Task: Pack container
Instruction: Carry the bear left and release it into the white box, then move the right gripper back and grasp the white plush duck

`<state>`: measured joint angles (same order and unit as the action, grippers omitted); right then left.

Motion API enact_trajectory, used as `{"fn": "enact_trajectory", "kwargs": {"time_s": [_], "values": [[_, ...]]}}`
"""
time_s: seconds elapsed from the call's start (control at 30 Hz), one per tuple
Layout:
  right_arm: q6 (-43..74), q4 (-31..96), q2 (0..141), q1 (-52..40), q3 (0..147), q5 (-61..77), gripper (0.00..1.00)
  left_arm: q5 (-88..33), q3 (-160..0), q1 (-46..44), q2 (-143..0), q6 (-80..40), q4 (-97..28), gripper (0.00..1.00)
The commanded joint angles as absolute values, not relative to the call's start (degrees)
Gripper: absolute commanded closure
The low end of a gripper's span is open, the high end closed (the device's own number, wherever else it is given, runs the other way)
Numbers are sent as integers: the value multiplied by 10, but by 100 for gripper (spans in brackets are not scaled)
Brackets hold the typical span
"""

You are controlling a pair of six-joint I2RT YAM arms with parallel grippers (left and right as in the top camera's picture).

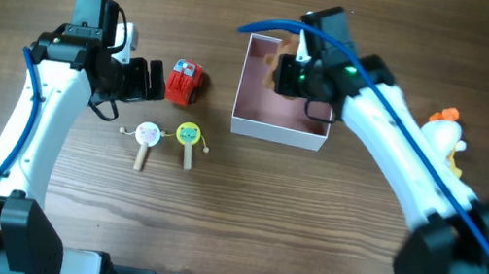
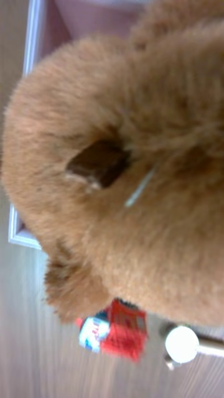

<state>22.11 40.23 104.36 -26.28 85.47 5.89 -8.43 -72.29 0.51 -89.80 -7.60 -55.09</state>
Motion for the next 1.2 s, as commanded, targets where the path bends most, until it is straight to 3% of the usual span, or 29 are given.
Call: {"fn": "enact_trajectory", "kwargs": {"time_s": [0.0,0.07,0.2,0.3,0.47,0.67,0.8,0.97,1.17], "values": [[269,355,1114,-265,851,78,96,-83,-734,9,-898,-67,-551,0],[290,328,1144,-265,851,81,96,-83,-734,9,-898,-67,-551,0],[244,269,1173,-265,851,155,54,-83,-734,9,-898,-67,-551,0],[207,256,1166,-265,853,161,35,-83,-734,9,-898,-67,-551,0],[178,293,1130,-263,869,113,24,-83,-734,9,-898,-67,-551,0],[145,334,1035,-257,873,83,20,-83,-734,9,-898,-67,-551,0],[143,374,948,-232,873,16,8,-83,-734,9,-898,-67,-551,0],[143,450,883,-131,873,-50,7,-83,-734,9,-898,-67,-551,0],[152,516,910,43,825,-47,2,-83,-734,9,-898,-67,-551,0]]}}
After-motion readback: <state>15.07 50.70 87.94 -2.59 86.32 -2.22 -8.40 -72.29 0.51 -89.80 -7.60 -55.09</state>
